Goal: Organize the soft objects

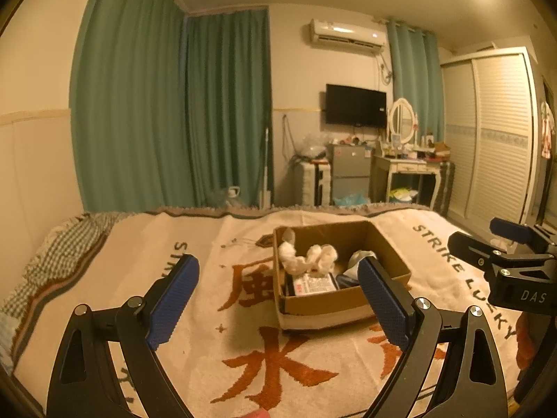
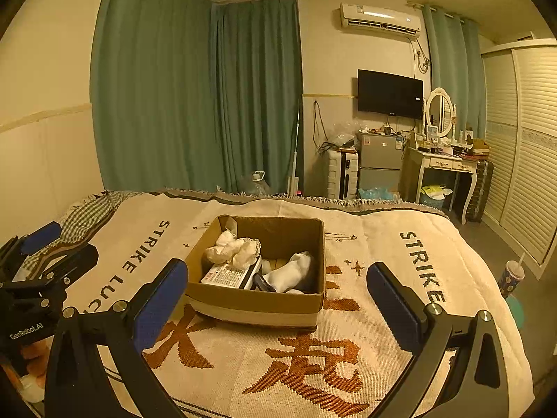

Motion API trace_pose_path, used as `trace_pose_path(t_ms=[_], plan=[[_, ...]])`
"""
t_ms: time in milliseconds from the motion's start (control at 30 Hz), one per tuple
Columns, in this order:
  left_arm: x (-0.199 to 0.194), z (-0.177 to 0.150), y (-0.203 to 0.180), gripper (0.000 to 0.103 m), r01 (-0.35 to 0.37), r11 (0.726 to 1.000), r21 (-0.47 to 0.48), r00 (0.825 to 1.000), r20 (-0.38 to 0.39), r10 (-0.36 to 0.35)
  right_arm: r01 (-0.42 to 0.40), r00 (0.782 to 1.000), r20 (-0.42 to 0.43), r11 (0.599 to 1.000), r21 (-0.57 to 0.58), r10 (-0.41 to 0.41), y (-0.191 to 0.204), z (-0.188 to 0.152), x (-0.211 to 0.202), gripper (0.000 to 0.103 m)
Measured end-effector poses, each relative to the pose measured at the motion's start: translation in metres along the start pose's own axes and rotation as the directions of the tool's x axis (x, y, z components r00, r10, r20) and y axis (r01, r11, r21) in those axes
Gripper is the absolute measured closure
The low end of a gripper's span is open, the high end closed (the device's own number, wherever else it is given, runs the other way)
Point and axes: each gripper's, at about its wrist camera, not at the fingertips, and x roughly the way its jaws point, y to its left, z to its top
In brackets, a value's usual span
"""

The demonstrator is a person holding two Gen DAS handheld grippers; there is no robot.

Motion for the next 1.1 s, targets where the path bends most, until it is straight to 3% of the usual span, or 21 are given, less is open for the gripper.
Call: trace_pose_path(t_ms=[1100], plan=[[-0.0027,-0.0008,0.0029,0.009,-0.015,1.000,-0.005,1.000,0.000,0.015,0.002,1.000,-0.020,1.000,-0.020,-0.002,0.0091,-0.0067,0.0071,0.000]])
